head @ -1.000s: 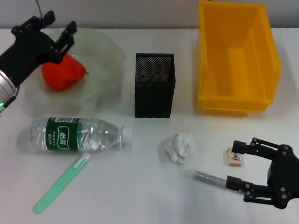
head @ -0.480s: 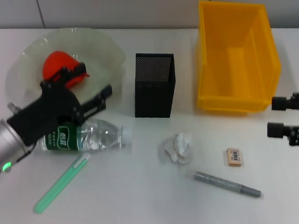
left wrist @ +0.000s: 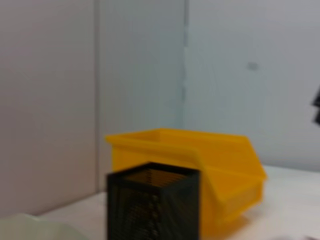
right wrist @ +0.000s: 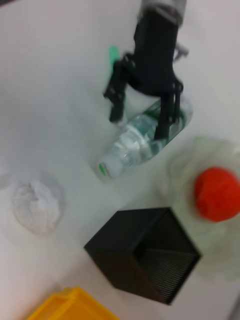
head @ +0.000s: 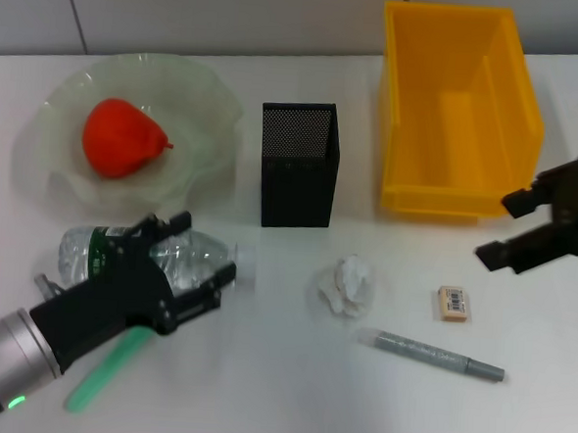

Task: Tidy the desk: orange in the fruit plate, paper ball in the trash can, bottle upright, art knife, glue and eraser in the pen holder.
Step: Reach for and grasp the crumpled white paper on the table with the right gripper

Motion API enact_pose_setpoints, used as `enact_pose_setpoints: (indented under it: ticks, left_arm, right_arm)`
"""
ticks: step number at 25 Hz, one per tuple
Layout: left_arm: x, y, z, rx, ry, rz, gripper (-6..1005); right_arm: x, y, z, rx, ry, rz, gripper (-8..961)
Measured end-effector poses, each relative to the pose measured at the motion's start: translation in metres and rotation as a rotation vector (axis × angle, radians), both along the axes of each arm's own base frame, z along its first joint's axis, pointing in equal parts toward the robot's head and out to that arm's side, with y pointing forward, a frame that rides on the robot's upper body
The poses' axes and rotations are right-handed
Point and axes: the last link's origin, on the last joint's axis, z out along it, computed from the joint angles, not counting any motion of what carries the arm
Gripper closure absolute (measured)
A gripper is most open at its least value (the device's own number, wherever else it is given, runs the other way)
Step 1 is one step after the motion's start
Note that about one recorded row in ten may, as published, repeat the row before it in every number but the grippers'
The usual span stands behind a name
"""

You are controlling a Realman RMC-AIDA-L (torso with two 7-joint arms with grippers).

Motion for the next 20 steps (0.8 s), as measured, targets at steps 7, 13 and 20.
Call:
enact_pose_setpoints:
  ticks: [7,13,20]
  left_arm:
    - [-0.002,-0.017,-0.005,-0.058,0.014,-0.045,187]
    - [0.001,-0.025,-0.006,-0.098,0.004,-0.089,186]
    - [0.001,-0.026,-0.006,-0.1,0.004,-0.09,186]
  right_arm:
    - [0.002,0.029,-0.047,-0.016,-0.039,-0.122,148]
    - [0.005,0.05,-0.08,-0.034,-0.073,-0.15,148]
    - [0.001,0.062,-0.108,-0.053,-0.113,-0.132,147]
